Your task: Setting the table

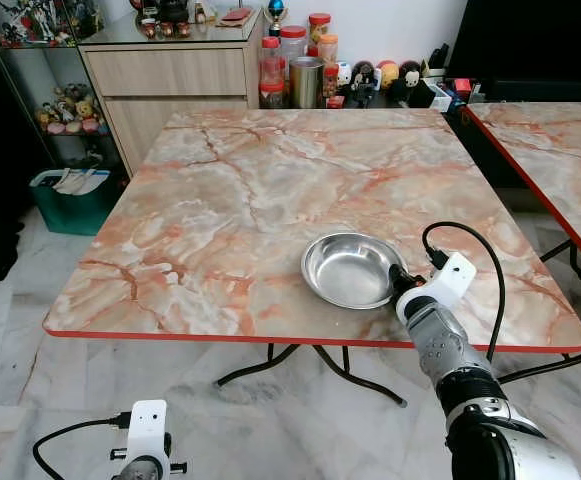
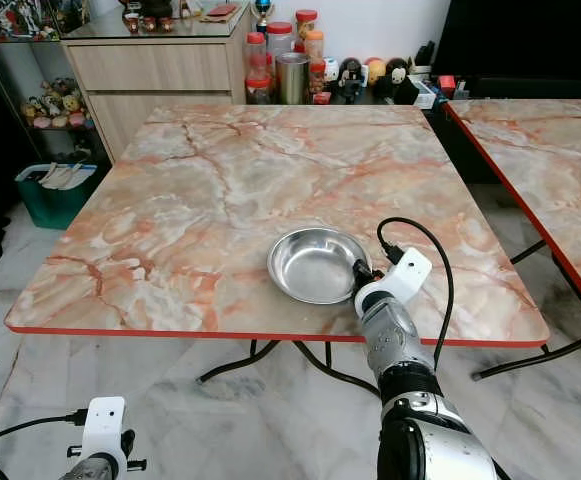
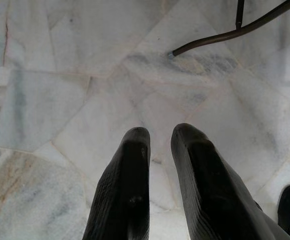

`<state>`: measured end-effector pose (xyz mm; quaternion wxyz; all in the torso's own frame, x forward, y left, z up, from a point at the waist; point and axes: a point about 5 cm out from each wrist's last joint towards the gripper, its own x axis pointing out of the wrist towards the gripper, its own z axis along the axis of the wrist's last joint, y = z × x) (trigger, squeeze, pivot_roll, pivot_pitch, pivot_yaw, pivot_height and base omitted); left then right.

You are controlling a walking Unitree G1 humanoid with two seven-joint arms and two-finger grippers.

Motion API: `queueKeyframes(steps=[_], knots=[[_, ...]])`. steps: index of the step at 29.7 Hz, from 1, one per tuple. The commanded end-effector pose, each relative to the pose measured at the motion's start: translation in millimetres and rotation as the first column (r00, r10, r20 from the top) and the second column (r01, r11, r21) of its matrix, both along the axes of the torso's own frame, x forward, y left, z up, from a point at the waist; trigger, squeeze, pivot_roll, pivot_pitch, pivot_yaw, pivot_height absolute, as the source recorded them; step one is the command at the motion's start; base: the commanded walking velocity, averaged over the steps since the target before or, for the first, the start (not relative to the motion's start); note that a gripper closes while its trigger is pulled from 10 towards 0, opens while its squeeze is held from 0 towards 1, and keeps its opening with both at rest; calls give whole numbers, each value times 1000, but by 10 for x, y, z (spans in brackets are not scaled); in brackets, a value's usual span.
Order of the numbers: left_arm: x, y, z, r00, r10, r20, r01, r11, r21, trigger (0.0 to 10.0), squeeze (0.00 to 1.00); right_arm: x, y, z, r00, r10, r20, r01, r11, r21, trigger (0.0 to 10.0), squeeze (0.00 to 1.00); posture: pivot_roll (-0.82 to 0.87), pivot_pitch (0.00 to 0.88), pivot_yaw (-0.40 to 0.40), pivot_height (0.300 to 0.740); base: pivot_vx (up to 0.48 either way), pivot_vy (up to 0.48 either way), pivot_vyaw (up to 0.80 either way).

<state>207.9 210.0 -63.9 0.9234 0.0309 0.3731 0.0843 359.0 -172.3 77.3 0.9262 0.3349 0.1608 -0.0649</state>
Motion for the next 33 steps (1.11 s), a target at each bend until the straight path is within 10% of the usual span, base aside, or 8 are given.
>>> queueKeyframes(steps=[1,14,22,33], knots=[[-41,5,-25,1000,-8,-19,8,1000,3,10000,0,69,-5,122,999,-21,43,20,1000,3,10000,0,62,0,11,740,0,0,0],[-28,-41,-13,997,67,32,-65,996,-55,10000,0,116,-55,480,962,-44,270,54,998,-32,10000,0,46,12,-21,740,0,0,0],[-110,-199,-87,998,60,-5,-60,995,-78,10000,0,-84,-315,542,926,-5,378,104,965,-242,10000,0,-2,3,-23,740,0,0,0],[153,-418,29,983,-183,17,184,981,-67,10000,0,-583,-565,795,897,64,437,252,740,-624,10000,0,-71,0,88,740,0,0,0]])
